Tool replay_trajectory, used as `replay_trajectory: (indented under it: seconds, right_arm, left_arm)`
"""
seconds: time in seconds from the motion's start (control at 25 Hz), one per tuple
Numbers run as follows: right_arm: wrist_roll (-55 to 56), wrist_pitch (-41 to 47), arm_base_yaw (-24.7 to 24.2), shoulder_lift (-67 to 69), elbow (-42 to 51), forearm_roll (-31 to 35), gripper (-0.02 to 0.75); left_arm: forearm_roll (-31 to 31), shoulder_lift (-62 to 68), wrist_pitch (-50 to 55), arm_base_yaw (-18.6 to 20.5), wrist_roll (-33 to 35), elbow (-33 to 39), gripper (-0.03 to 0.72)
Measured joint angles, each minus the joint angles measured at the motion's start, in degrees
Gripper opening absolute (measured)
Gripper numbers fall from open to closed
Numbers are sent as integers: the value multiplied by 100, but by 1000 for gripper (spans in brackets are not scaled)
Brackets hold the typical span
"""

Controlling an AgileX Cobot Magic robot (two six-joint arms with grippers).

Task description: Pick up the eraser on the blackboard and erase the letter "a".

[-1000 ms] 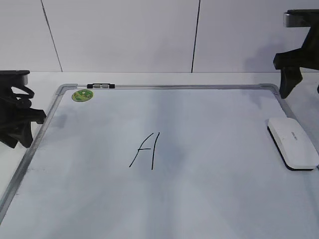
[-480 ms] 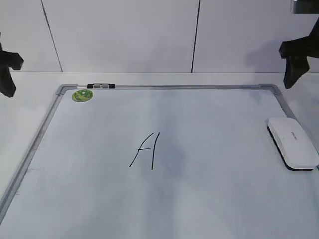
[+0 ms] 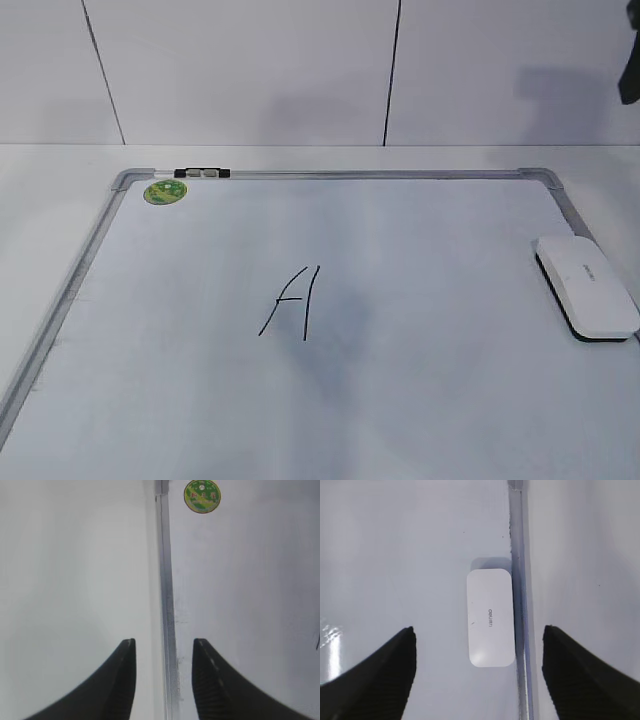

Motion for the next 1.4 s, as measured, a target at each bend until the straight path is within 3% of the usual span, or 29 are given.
replay_trajectory:
  seconds: [0.28,0.6,0.84,1.4]
  right_arm:
    - [0,47,0,-924,137,297,601]
    - [84,70,46,-2351,1343,342,600]
    - [96,84,404,-3310,2016,364,600]
    - [328,164,654,-5217,2382,364,597]
  left_arm:
    - [0,-785,404,-158,0,0,293]
    - [0,-1608,916,-324,0,0,438]
    - [-23,-2336,1180,-323,0,10,455]
    - [-296,-4790,1238,-323,-11,1571,455]
